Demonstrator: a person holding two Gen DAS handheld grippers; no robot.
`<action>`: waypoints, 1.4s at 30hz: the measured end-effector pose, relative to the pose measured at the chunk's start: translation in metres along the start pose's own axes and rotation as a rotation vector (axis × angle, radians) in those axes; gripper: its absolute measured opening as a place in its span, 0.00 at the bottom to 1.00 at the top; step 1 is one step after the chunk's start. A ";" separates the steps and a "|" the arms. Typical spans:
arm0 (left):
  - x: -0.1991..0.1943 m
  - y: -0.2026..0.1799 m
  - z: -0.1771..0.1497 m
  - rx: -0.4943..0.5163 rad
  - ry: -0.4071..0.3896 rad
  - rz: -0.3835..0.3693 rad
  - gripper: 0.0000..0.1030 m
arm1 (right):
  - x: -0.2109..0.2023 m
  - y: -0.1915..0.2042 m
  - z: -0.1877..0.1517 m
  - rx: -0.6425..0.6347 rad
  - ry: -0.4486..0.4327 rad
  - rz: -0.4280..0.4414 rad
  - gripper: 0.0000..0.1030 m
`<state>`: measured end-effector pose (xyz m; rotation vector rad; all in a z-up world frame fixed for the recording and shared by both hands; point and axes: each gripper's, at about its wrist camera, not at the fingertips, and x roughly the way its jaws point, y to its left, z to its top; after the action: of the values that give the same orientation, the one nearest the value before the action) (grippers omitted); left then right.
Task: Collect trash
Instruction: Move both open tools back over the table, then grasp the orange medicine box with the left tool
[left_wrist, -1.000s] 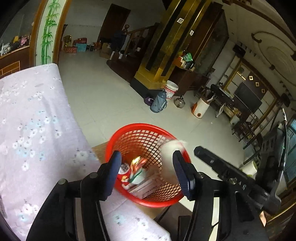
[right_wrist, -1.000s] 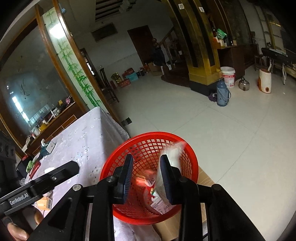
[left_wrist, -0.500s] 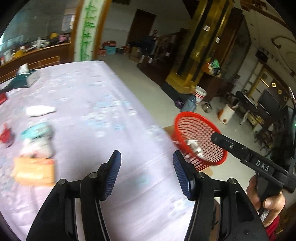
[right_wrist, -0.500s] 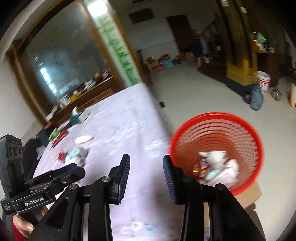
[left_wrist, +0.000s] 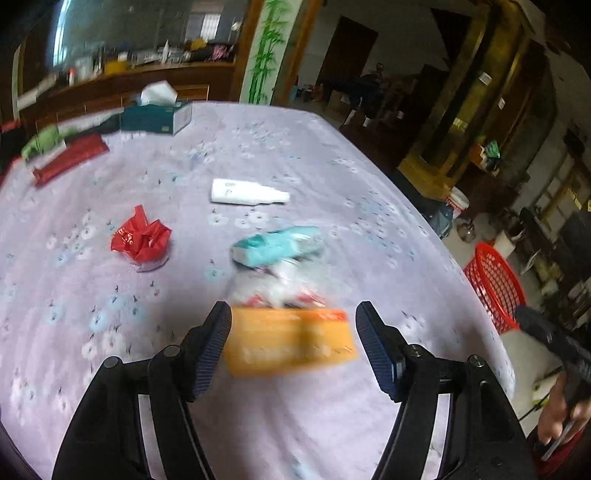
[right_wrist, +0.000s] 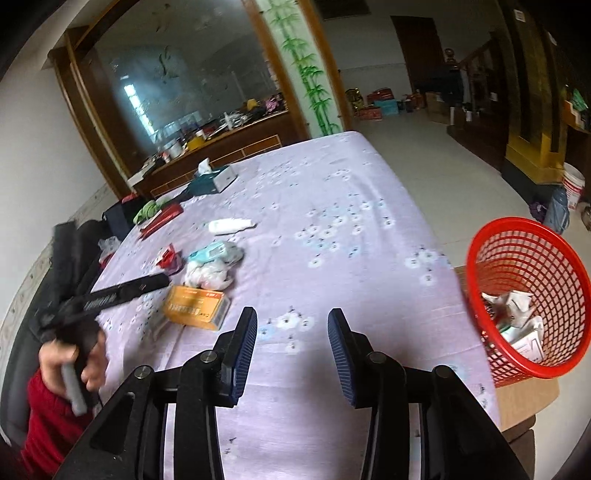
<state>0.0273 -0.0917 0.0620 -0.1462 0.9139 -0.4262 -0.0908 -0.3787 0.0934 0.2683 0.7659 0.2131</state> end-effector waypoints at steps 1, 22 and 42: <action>0.006 0.006 0.003 -0.015 0.010 -0.013 0.66 | 0.001 0.001 -0.001 -0.002 0.003 -0.001 0.42; 0.015 -0.068 -0.068 0.348 0.198 -0.105 0.67 | 0.018 0.002 -0.002 0.014 0.047 0.025 0.43; -0.009 -0.060 -0.082 0.138 0.023 -0.033 0.43 | 0.028 0.007 0.004 0.024 0.061 0.022 0.43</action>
<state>-0.0606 -0.1372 0.0368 -0.0305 0.9031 -0.5205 -0.0690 -0.3648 0.0797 0.2944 0.8266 0.2339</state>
